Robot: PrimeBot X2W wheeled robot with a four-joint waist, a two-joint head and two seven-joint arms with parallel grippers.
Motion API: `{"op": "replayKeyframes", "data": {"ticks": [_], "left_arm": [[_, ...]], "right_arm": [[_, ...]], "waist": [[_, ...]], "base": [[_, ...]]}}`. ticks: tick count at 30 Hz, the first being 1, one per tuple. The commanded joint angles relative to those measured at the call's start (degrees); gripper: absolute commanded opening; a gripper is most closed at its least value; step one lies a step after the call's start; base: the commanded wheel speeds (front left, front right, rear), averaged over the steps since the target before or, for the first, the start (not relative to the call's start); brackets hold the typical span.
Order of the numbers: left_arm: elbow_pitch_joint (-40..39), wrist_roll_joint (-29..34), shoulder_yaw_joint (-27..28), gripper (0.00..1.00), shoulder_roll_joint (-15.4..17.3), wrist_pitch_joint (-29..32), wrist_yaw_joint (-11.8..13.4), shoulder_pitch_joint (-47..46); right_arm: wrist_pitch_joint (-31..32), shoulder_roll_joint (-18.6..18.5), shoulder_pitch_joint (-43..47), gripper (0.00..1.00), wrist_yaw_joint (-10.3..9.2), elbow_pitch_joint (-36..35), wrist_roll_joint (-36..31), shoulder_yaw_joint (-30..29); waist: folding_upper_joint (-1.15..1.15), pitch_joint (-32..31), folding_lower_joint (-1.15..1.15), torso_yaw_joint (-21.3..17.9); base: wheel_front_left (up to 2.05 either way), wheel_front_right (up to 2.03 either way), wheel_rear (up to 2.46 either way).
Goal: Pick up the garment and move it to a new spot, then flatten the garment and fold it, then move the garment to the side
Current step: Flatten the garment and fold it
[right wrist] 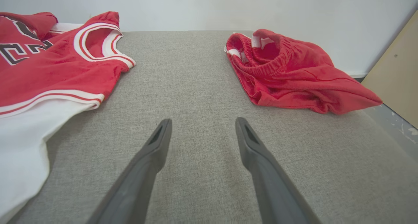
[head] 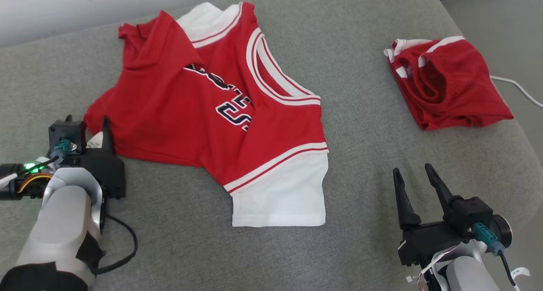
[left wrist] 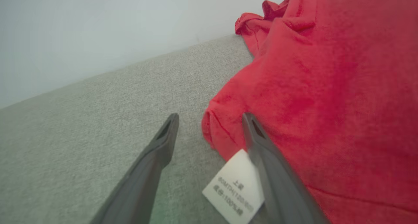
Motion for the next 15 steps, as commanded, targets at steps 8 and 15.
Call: {"op": "replayKeyframes", "data": {"ticks": [8,15], "left_arm": [[4.8,1.1,-1.8,0.36,-0.3,-0.1,1.1,-2.0],[-0.5,0.5,-2.6,0.0,-1.8,-0.2,1.6,-0.8]], "right_arm": [[-0.2,0.4,-1.2,1.0,-0.15,0.3,0.1,-0.2],[-0.2,0.6,-0.7,1.0,-0.15,0.9,0.5,0.0]], "waist": [[-0.01,1.5,-0.01,0.5],[-0.01,-0.7,-0.01,3.4]], "base": [[0.0,0.0,0.0],[0.0,0.0,0.0]]}}
